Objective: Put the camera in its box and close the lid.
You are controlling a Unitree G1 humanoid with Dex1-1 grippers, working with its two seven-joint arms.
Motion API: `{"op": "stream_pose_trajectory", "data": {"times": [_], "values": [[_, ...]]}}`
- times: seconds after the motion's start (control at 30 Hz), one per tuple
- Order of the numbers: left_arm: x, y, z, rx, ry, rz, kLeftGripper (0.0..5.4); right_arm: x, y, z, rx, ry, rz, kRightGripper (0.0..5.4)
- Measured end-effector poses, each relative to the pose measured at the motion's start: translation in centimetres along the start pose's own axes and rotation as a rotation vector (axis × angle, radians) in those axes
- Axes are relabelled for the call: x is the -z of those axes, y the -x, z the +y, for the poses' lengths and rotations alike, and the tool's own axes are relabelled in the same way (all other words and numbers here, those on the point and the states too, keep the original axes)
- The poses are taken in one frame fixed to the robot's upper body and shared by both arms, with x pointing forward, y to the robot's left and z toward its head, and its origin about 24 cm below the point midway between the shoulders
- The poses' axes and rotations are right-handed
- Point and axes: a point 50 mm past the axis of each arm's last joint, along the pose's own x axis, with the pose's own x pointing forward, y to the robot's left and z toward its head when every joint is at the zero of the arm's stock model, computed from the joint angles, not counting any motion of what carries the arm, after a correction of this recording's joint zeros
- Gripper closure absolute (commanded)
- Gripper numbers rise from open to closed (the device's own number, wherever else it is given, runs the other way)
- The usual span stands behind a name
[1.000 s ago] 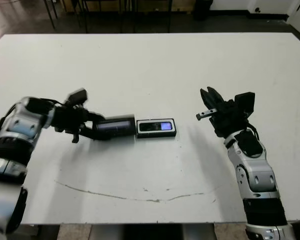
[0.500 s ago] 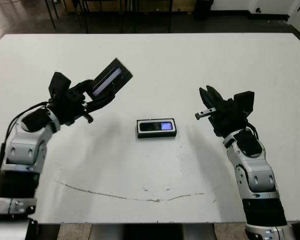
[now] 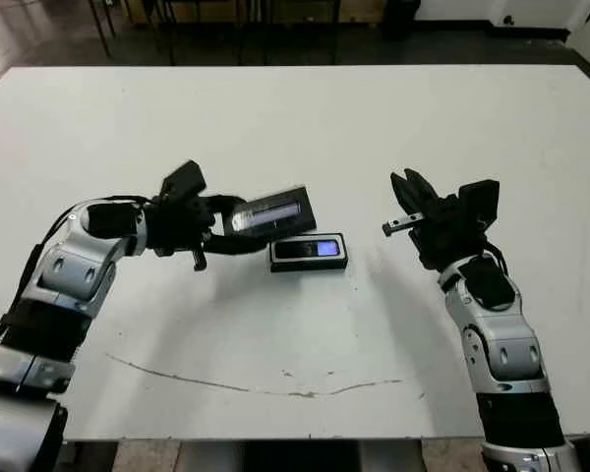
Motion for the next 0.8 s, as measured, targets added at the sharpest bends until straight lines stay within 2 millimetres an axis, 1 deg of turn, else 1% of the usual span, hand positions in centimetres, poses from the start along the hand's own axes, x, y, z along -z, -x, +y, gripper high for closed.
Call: {"op": "stream_pose_trajectory", "data": {"times": [0.2,0.4,0.53,0.67,0.8], "values": [[0.9,-0.8,0.8,0.06,0.027,0.04,3.82,0.0,0.0,0.0,0.001,0.001,0.001,5.4],[1.5,-1.9,1.4,0.047,0.039,0.076,3.82,0.0,0.0,0.0,0.001,0.0,0.001,5.4],[1.9,-2.4,1.4,0.047,0.033,0.092,3.82,0.0,0.0,0.0,0.002,0.0,0.002,5.4],[1.6,-2.7,1.4,0.068,-0.023,0.121,3.9,0.1,0.1,0.0,0.001,0.001,0.002,5.4],[1.6,-2.9,1.2,0.098,-0.025,0.123,3.93,0.1,0.1,-0.1,0.001,0.001,0.004,5.4]]}}
